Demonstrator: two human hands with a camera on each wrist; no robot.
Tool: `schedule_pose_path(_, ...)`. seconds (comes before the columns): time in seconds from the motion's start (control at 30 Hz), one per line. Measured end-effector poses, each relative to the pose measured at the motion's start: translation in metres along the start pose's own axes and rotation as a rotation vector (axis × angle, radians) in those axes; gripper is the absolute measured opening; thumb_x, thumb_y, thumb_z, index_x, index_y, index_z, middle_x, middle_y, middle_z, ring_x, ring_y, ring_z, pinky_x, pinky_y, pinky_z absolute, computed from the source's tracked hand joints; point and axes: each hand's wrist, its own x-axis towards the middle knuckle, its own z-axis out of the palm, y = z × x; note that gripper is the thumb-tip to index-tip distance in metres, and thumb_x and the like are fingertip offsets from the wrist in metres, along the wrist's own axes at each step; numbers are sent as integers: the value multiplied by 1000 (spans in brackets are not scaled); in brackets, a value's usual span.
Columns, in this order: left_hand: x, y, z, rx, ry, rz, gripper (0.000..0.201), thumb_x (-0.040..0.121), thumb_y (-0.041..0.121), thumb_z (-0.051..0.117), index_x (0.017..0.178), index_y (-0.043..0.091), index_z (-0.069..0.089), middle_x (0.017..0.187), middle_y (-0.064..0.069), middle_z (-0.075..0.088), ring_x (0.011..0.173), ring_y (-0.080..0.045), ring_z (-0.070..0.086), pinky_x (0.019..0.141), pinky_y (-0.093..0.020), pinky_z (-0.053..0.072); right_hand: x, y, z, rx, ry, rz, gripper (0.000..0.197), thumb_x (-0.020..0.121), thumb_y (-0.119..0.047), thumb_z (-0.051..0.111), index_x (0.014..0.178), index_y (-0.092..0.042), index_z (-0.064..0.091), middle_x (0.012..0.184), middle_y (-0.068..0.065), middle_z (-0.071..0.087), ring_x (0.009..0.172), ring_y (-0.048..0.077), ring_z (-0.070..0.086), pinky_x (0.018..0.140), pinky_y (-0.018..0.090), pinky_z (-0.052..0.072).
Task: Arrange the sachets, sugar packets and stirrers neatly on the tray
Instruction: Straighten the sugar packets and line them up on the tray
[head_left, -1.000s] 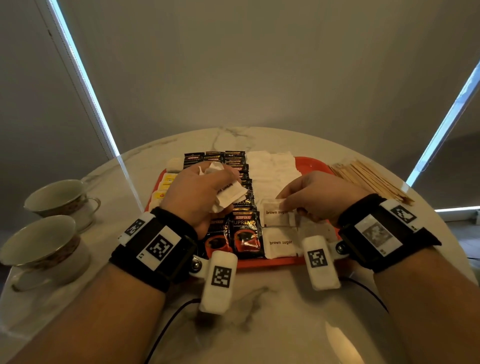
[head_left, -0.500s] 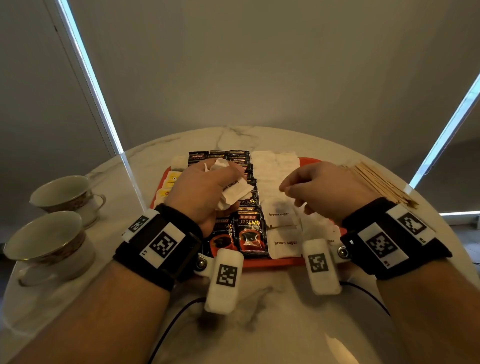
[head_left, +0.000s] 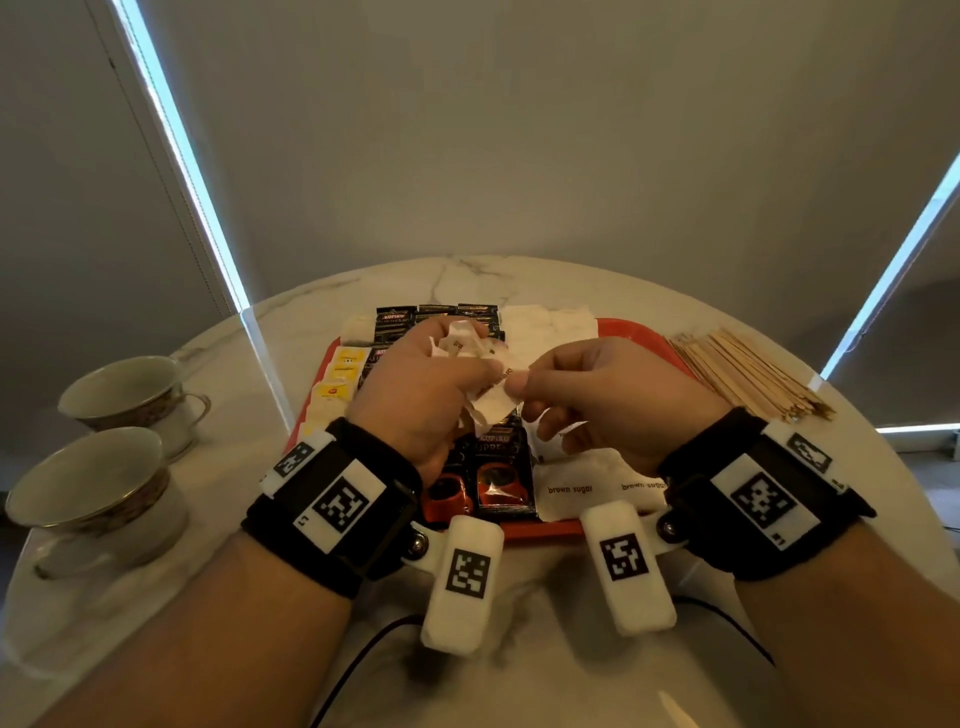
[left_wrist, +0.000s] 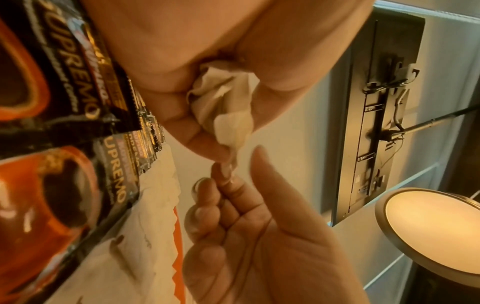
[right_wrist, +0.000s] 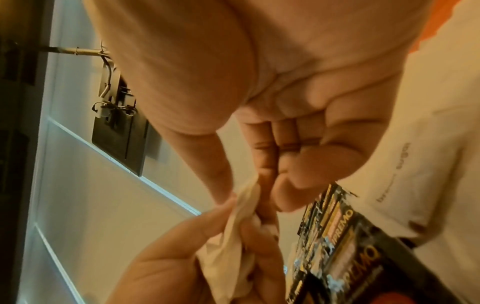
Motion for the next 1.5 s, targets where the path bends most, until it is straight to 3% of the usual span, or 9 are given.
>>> schedule_pose_path(0.2,-4,0,0,0,-143,-22,38,83,-9,74,114,13,67,106,-15,76,93,-30,77,76,-43,63,4,2,3,275,147,-139,5,91,-11,72,92,-7,72,77,5,73,65,15,67,59,31,54)
schedule_pose_path(0.37,-6,-2,0,63,-222,10,30,82,-2,78,108,10,70,98,-10,79,92,-25,77,75,-33,61,6,5,10,267,241,-234,9,95,-19,69,97,-12,74,88,5,78,79,22,74,65,34,59)
schedule_pose_path(0.5,-4,-4,-1,80,-149,68,23,82,4,81,102,10,71,101,-14,79,96,-29,76,87,-41,60,7,8,9,219,185,-176,12,94,-22,71,94,-11,75,74,-2,72,68,10,65,65,30,56)
schedule_pose_path(0.7,-1,-1,-2,14,-90,-21,15,95,19,73,106,10,72,95,-10,79,82,-23,77,67,-33,59,9,6,1,138,238,-213,9,95,-22,70,92,-16,76,89,10,75,78,21,70,69,34,61)
schedule_pose_path(0.87,3,-4,-3,-53,8,-28,21,93,22,75,111,11,72,97,-12,79,81,-22,77,57,-31,56,4,4,-3,174,85,-114,16,86,-15,78,97,-4,73,78,3,73,71,15,67,71,37,63)
schedule_pose_path(1.1,-2,-3,1,-23,-91,-95,5,89,9,76,91,10,72,85,-12,77,71,-21,74,57,-33,60,0,5,-18,349,292,-75,14,93,-5,68,105,1,71,84,12,69,70,17,63,59,26,55)
schedule_pose_path(1.23,0,-1,-2,2,-43,-97,9,88,6,77,89,14,73,81,-7,77,68,-17,74,52,-29,57,-11,19,-43,262,346,72,11,92,2,66,85,-6,70,76,13,61,59,16,54,59,31,46)
schedule_pose_path(1.37,0,1,-3,-3,-16,-100,12,90,4,75,89,16,73,76,-3,76,65,-14,73,49,-27,55,-20,34,-57,132,376,257,7,89,3,68,90,-2,72,86,20,67,70,26,58,68,37,50)
schedule_pose_path(1.5,-1,1,-2,0,-10,-99,12,91,4,73,91,16,72,77,-3,76,66,-14,73,51,-28,55,-23,38,-59,32,402,331,6,88,-2,71,93,-3,74,72,10,67,65,21,57,67,34,50)
